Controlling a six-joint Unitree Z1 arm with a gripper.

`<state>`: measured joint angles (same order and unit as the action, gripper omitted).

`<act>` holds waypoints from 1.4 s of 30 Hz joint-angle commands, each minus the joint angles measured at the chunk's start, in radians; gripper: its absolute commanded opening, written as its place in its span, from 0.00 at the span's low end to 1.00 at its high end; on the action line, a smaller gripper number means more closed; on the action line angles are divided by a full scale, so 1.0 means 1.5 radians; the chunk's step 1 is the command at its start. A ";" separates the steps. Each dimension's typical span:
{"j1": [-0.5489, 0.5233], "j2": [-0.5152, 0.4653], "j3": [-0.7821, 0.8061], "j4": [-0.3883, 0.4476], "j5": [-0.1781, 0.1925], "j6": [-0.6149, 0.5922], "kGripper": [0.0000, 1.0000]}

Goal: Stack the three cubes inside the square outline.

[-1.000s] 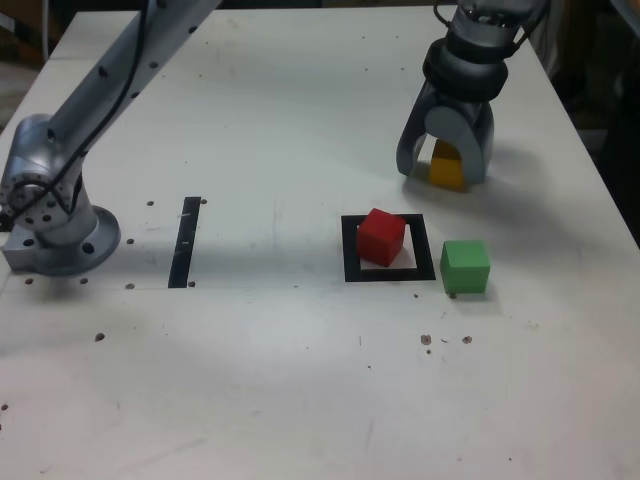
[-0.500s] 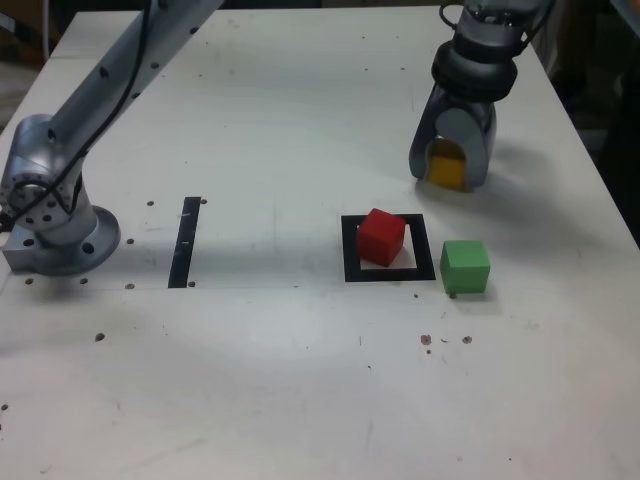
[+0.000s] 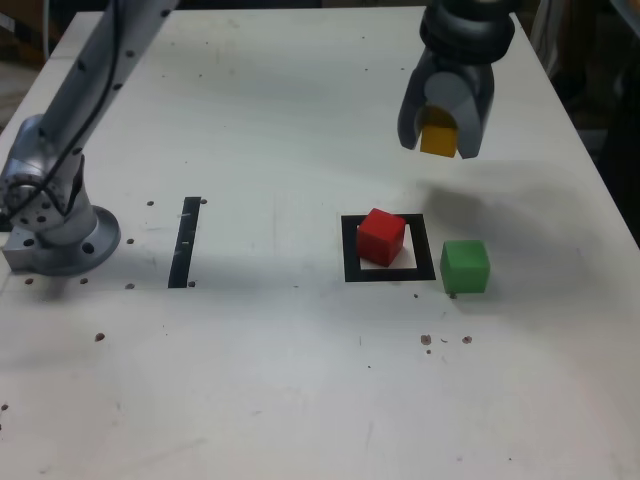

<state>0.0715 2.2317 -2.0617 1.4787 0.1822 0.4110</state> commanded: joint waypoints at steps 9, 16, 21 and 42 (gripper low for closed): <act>-0.104 -0.101 0.099 0.013 -0.021 -0.083 0.13; -0.134 -0.102 0.171 -0.020 -0.038 -0.118 0.13; -0.135 -0.103 0.213 -0.047 -0.045 -0.121 0.13; -0.140 -0.137 0.324 -0.162 -0.064 -0.122 0.17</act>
<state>-0.1372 2.0393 -1.5793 1.2402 0.0813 0.2297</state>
